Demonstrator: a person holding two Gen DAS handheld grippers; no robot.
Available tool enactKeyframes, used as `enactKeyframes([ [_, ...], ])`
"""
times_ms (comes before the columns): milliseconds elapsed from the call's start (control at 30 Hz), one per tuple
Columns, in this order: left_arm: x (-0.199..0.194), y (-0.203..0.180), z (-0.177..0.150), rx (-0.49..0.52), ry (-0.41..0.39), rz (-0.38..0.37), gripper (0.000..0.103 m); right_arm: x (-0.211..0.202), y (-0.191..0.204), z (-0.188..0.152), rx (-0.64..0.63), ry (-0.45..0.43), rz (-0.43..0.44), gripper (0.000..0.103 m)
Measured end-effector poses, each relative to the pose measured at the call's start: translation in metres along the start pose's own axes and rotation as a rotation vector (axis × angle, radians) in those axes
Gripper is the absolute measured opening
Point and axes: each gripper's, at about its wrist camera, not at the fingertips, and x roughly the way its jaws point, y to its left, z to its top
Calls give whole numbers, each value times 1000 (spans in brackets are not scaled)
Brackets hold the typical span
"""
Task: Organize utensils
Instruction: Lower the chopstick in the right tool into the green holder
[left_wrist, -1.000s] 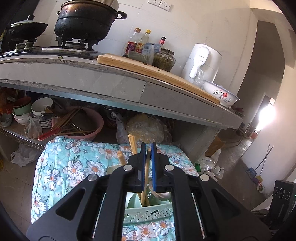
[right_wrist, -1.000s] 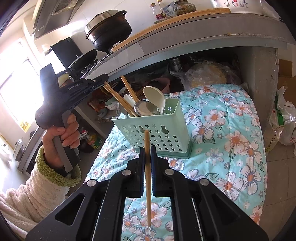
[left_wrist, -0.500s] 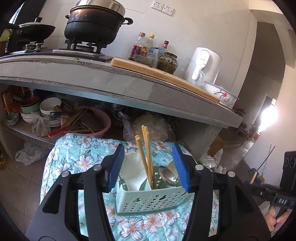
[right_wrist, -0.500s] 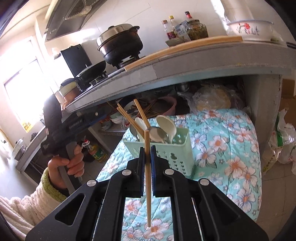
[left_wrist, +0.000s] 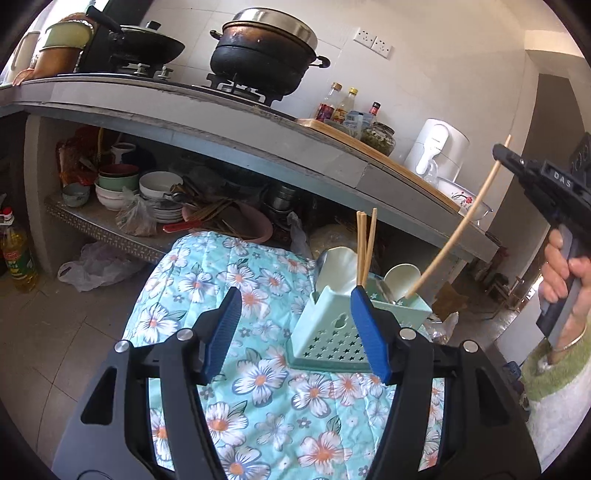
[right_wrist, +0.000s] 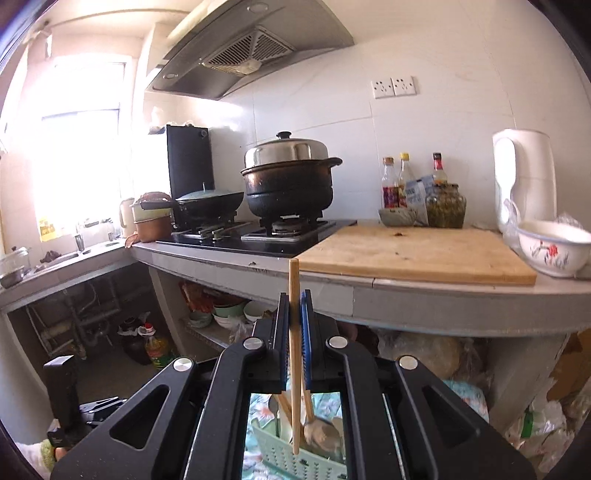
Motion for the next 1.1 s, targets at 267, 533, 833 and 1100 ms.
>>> enactKeyframes([
  [267,-6,27,-12,-56,22,22,58,51,33,-12,-201,42,-44,6],
  [533,-9,38,-10,-71,12,30,58,66,44,-19,-263,62,-23,6],
  [833,-9,42,-9,-83,7,28,58,74,56,-23,-312,73,0,6],
  [1100,-11,42,-9,-84,6,30,58,86,60,-32,-330,104,27,6],
])
